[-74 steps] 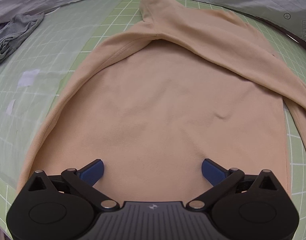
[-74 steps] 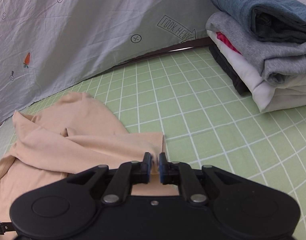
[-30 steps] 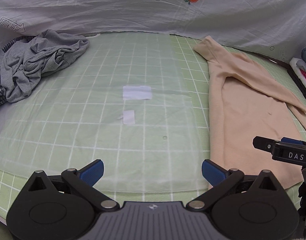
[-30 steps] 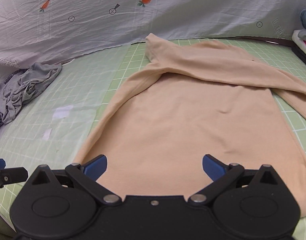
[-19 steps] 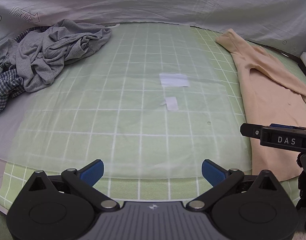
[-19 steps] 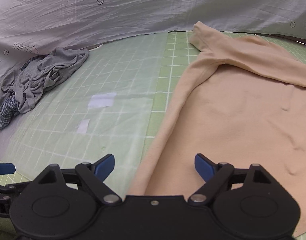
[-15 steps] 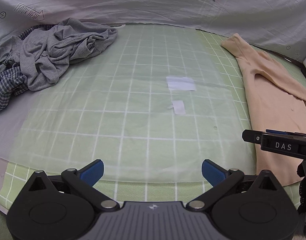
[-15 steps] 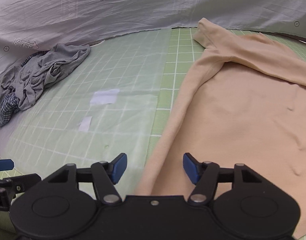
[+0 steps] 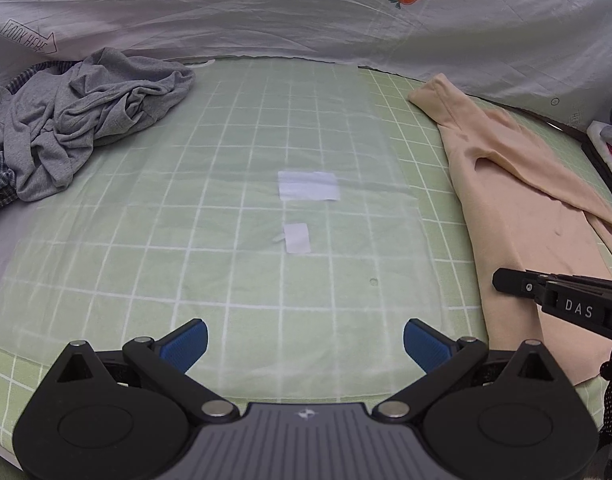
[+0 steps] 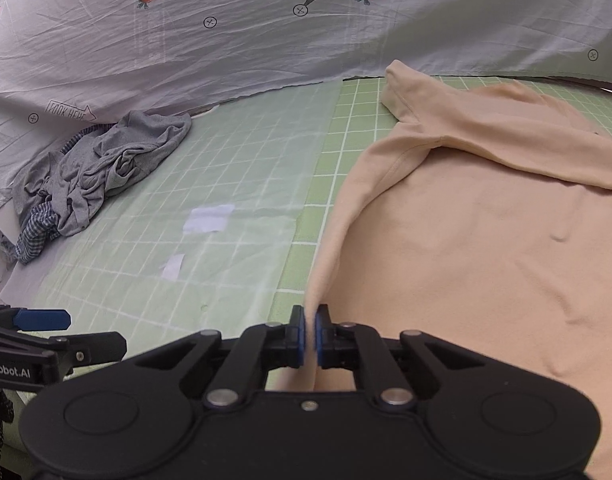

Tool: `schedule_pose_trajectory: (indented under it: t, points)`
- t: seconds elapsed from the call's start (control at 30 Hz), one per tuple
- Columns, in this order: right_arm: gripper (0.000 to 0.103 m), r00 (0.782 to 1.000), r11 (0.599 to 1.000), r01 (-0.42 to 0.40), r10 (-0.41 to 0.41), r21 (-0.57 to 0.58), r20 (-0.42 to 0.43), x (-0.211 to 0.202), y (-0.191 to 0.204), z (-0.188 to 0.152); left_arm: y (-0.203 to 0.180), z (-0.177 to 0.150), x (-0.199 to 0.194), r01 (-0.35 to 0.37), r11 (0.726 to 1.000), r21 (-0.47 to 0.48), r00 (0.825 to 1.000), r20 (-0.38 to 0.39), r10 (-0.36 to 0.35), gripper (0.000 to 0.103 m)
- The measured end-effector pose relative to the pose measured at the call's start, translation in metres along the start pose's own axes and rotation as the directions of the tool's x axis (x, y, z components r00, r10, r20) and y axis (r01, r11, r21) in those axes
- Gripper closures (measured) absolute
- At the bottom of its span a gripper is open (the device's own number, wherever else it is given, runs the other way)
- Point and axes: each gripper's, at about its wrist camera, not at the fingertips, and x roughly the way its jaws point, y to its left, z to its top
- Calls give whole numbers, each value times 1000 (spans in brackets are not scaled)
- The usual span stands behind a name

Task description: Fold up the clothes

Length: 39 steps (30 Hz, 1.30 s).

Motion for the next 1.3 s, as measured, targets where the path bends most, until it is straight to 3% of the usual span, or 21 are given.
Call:
schedule_pose_trajectory:
  t: [0.27, 0.4, 0.67, 0.83, 0.9, 1.07, 1.3]
  points:
    - [98, 1000, 1000, 2, -2, 14, 30, -38, -62, 5, -77, 11, 14, 63, 996, 70, 998, -3, -63, 0]
    - [97, 1000, 1000, 5, -5, 23, -10, -39, -95, 6, -121, 12, 26, 77, 990, 120, 997, -26, -74, 0]
    - [90, 989, 1000, -3, -2, -31, -148, -22, -130, -3, -174, 1, 50, 7, 984, 178, 994, -111, 13, 0]
    - [89, 984, 993, -58, 39, -103, -176, -23, -138, -6, -188, -4, 64, -43, 984, 174, 984, -161, 72, 0]
    - [85, 982, 991, -75, 55, -107, -179, -25, -144, -4, -192, -5, 69, -58, 984, 167, 981, -175, 88, 0]
    - [60, 988, 995, -54, 41, -82, -150, -32, -169, 5, -198, 3, 73, -83, 986, 143, 981, -165, 107, 0]
    - [51, 995, 993, 81, -77, 81, -56, -38, -230, 27, -187, 42, 78, -116, 992, 42, 987, -107, 120, 0]
